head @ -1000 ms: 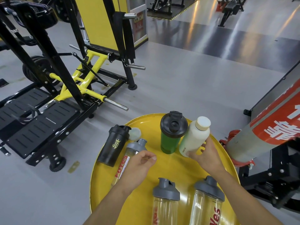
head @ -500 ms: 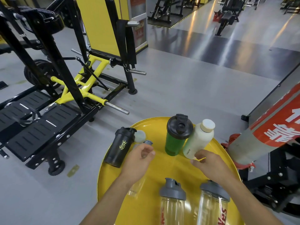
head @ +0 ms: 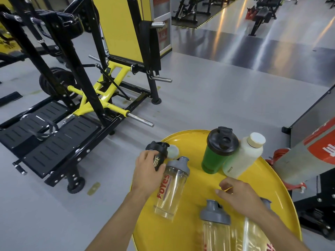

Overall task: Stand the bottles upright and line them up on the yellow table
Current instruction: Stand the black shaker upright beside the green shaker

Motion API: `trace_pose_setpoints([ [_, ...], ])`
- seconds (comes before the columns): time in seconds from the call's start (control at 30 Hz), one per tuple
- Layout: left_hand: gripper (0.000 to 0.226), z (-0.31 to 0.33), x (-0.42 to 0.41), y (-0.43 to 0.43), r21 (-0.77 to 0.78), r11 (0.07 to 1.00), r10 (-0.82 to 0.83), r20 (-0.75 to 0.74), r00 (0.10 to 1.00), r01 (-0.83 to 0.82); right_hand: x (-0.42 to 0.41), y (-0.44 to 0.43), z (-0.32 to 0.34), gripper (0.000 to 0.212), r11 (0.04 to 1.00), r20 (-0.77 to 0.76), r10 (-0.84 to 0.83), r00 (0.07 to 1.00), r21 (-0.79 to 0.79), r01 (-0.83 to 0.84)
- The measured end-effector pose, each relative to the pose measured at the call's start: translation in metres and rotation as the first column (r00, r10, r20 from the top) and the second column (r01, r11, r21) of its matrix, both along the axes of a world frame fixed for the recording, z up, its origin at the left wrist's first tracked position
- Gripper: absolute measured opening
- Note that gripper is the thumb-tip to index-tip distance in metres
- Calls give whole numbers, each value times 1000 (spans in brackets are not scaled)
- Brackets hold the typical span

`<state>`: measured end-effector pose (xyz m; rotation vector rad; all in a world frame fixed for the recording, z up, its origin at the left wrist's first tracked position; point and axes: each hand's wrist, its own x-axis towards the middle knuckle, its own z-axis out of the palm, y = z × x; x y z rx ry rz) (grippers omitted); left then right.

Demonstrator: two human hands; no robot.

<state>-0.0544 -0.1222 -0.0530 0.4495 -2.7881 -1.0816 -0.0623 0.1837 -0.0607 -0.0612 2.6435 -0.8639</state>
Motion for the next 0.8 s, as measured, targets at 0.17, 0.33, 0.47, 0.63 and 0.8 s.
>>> trace_pose_setpoints([
  [0.17, 69, -16, -7, -12, -30, 997, 68, 106, 992, -65, 5, -2, -5, 17, 1000, 18, -8, 1000, 11, 8],
  [0.33, 86, -31, -19, -20, 27, 994, 97, 210, 973, -105, 10, -2, -9, 17, 999, 24, -28, 999, 28, 27],
  [0.47, 88, -36, -26, -20, 48, 991, 107, 255, 961, -123, 14, 0, -13, 15, 998, 42, -47, 998, 31, 46],
  [0.63, 89, -38, -33, -24, 84, 987, 114, 256, 960, -140, 17, 0, -14, 11, 996, 32, -84, 996, 12, 83],
  [0.8, 92, -33, -35, -22, 169, 980, 79, 162, 984, -106, 16, 0, -12, 11, 996, 37, -90, 995, -11, 90],
])
